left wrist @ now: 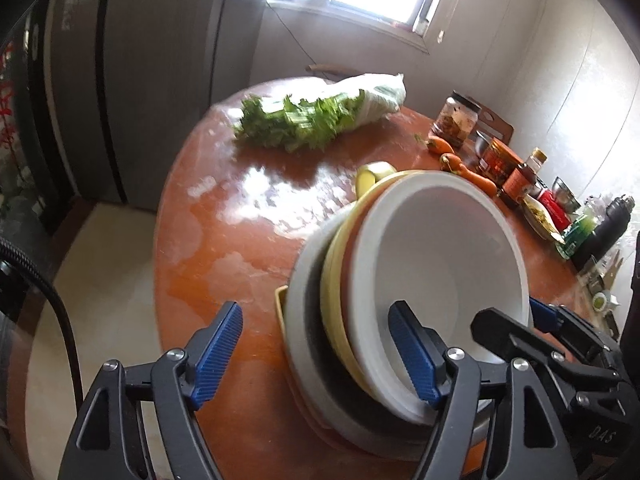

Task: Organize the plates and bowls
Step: 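Lift the nested bowl stack with the left gripper and carry it toward the plate stack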

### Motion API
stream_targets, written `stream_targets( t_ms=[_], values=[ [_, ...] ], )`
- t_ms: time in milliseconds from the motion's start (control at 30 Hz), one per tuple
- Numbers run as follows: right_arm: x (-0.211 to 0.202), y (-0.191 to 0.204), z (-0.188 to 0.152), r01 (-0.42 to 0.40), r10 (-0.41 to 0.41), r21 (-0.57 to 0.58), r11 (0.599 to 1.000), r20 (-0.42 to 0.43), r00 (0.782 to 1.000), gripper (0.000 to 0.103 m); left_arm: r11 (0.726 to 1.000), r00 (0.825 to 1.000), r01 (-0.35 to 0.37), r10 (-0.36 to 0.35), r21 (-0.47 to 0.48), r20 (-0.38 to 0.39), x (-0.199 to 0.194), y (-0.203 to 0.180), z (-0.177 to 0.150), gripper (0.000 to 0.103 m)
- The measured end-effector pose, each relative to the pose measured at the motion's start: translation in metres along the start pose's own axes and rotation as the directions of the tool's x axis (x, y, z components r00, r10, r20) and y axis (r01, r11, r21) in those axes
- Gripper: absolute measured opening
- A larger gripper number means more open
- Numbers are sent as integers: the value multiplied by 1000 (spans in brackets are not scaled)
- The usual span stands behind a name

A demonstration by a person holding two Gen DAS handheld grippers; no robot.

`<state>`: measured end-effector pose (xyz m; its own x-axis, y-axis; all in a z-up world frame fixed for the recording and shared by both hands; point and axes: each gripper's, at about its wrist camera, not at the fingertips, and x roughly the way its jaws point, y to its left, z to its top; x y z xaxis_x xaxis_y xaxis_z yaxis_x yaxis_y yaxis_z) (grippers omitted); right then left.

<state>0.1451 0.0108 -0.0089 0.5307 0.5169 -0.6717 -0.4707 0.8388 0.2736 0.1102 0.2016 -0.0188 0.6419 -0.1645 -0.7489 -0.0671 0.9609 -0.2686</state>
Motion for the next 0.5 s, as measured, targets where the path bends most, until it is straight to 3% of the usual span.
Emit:
stream_targets(
  t_ms=[100, 333, 500],
  values=[
    [8, -1, -2, -28, 29, 25, 999, -31, 999, 71, 997, 997, 74, -74, -12, -28, 8, 1, 2, 76],
    [13, -16, -3, -82, 84, 70, 994, -28, 996, 70, 993, 992, 115, -114, 21, -53, 15, -5, 6, 76],
    [8, -26, -4, -72, 73, 62, 995, -8, 997, 70, 991, 991, 120, -117, 52, -59, 23, -23, 9, 76]
  ],
)
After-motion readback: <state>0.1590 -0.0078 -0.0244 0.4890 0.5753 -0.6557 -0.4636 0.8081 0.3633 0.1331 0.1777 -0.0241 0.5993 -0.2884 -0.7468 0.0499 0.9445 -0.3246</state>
